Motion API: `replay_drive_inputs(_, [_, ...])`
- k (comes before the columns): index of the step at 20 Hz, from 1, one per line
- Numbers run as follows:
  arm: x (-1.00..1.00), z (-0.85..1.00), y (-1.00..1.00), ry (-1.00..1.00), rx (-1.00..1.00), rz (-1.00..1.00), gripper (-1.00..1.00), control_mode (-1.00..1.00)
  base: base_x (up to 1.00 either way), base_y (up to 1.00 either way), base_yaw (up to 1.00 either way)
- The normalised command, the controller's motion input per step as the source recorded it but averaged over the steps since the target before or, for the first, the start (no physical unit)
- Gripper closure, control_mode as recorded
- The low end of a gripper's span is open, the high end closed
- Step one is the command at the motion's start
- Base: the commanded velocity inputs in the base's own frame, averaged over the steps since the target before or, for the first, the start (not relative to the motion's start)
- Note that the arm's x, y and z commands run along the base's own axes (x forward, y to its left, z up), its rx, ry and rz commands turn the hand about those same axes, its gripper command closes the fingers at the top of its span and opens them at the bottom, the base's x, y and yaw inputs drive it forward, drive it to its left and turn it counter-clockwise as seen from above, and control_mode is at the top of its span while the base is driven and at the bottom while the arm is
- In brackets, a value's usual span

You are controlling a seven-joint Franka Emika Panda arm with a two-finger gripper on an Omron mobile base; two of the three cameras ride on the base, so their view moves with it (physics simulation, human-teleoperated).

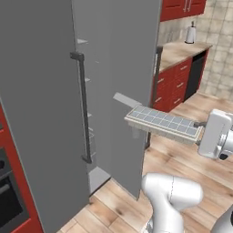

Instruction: The ice cube tray has been filled with water. Take the tray and place it in the freezer to make ice. Close the freezer door after placing the tray.

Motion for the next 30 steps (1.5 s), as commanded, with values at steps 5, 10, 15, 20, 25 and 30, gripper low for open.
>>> replay_drive_inputs(5, [0.0, 0.0, 0.0, 0.0, 0.0, 0.0, 1.0, 1.0, 0.71, 0.01, 0.0])
replay_drive_inputs(10, [0.0, 0.0, 0.0, 0.0, 0.0, 0.0, 1.0, 1.0, 0.66, 0.03, 0.0])
replay_drive_inputs(15, [0.0, 0.0, 0.0, 0.0, 0.0, 0.0, 1.0, 1.0, 0.66, 0.03, 0.0])
replay_drive_inputs(20, [0.0, 0.0, 0.0, 0.0, 0.0, 0.0, 1.0, 1.0, 0.64, 0.04, 0.0])
replay_drive_inputs(25, [0.0, 0.0, 0.0, 0.0, 0.0, 0.0, 1.0, 1.0, 0.62, 0.04, 0.0])
replay_drive_inputs(30, [0.0, 0.0, 0.0, 0.0, 0.0, 0.0, 1.0, 1.0, 0.58, 0.0, 0.0])
